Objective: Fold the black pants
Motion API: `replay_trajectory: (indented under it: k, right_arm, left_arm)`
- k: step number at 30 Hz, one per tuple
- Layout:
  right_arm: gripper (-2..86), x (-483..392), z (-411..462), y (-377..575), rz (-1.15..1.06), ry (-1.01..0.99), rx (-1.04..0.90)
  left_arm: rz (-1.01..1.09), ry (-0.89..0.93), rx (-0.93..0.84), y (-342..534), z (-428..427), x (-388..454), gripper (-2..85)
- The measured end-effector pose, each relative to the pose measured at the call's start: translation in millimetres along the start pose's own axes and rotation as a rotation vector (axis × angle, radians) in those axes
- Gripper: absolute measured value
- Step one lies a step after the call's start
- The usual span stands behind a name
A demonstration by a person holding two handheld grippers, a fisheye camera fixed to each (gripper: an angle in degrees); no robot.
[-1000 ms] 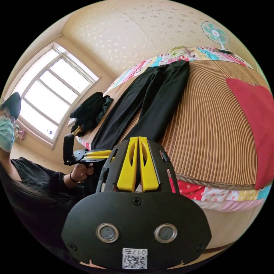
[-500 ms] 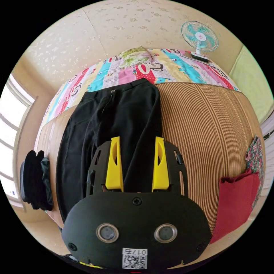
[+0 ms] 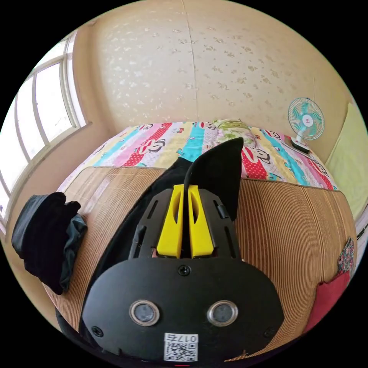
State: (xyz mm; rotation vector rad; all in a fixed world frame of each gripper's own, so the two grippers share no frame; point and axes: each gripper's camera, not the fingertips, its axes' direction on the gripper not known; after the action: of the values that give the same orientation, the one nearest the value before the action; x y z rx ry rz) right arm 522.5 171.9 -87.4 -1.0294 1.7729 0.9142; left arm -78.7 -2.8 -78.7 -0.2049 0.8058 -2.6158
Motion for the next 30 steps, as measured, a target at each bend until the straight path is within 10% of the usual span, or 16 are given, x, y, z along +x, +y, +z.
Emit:
replay_trajectory:
  k: [9, 16, 30]
  right_arm:
    - [3.6, -99, 81, 42, 0.054, -0.353, -0.238]
    - [7.5, -48, -82, 175, -0.181, -0.267, -0.293]
    - [5.5, 69, -235, 369, 0.156, -0.595, -0.426]
  left_arm:
    - [-0.253, -0.327, 0.128, 51, -57, -22, -0.5]
    - [-0.241, -0.402, 0.106, 22, -32, -39, 8.5]
    - [-0.177, -0.582, -0.101, -57, 109, -25, 4.6]
